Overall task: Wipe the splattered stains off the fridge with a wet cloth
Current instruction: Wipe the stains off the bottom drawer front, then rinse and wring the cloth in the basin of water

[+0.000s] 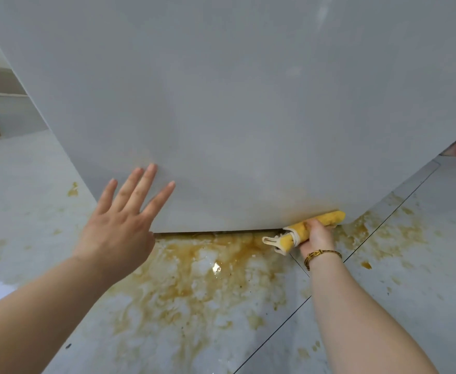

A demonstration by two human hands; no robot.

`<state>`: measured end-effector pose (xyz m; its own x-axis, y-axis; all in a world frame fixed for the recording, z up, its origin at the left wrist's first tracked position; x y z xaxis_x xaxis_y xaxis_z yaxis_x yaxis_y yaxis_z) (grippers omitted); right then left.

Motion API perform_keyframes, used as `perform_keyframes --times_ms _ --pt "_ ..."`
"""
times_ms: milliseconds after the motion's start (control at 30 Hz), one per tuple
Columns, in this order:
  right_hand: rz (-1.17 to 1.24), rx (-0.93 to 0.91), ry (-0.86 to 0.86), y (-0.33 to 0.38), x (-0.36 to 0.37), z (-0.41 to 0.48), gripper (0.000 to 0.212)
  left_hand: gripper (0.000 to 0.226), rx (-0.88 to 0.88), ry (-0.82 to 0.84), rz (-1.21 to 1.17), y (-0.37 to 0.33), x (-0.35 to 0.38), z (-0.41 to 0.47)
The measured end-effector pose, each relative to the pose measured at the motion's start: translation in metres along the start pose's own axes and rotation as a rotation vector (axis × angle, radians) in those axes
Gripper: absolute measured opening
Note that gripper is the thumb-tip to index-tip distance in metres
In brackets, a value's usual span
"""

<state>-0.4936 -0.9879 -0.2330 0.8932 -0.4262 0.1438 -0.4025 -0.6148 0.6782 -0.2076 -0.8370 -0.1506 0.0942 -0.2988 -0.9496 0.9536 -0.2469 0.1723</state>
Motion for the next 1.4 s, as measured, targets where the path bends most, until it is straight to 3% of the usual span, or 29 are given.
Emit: perform_keyframes --times_ms 200,367,500,633,867,933,1000,1233,1333,1400 --pt "-0.020 -0.005 -0.125 -0.005 0.001 0.010 0.064 0.087 -0.059 -0.018 -0.042 -0.003 0.006 0.000" --pt "-0.012 0.100 -0.042 -0.048 0.034 -0.011 0.051 0.085 -0.042 -0.012 -0.054 0.001 -0.001 -0.002" --pt "-0.144 0.184 0.224 -0.091 0.054 -0.061 0.028 0.066 -0.111 -0.006 -0.161 0.010 -0.013 -0.016" --pt "-0.360 0.299 0.585 -0.106 0.065 -0.118 0.034 0.057 -0.280 0.011 -0.385 0.014 -0.030 -0.036" --pt "-0.887 0.354 1.163 -0.102 0.100 -0.205 0.060 0.051 -0.644 0.020 -1.257 0.031 -0.066 -0.050" --pt "-0.904 0.357 1.241 -0.101 0.110 -0.219 0.066 0.036 -0.682 0.127 -1.436 0.036 -0.071 -0.052" --pt "-0.922 0.356 1.279 -0.101 0.119 -0.228 0.067 0.013 -0.679 0.158 -1.469 0.041 -0.077 -0.060" --pt "-0.867 0.367 1.226 -0.100 0.137 -0.226 0.093 0.011 -0.904 -0.241 -1.423 0.070 -0.080 -0.085" --pt "-0.901 0.343 1.179 -0.098 0.148 -0.235 0.090 0.016 -1.063 -0.416 -1.409 0.084 -0.083 -0.102" --pt "-0.851 0.271 1.076 -0.103 0.158 -0.240 0.070 0.023 -1.178 -0.492 -1.402 0.089 -0.085 -0.114"
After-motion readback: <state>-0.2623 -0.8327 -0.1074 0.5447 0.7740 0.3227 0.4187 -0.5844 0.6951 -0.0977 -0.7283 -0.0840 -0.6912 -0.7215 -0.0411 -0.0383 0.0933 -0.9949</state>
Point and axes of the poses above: each hand's wrist, its own z-axis towards the middle knuckle, its own x-axis out of the palm, y = z × x, the point moved 2 cm from there along z, towards the middle knuckle, and after that the axes turned 14 degrees about x, right-handed, at the moved point
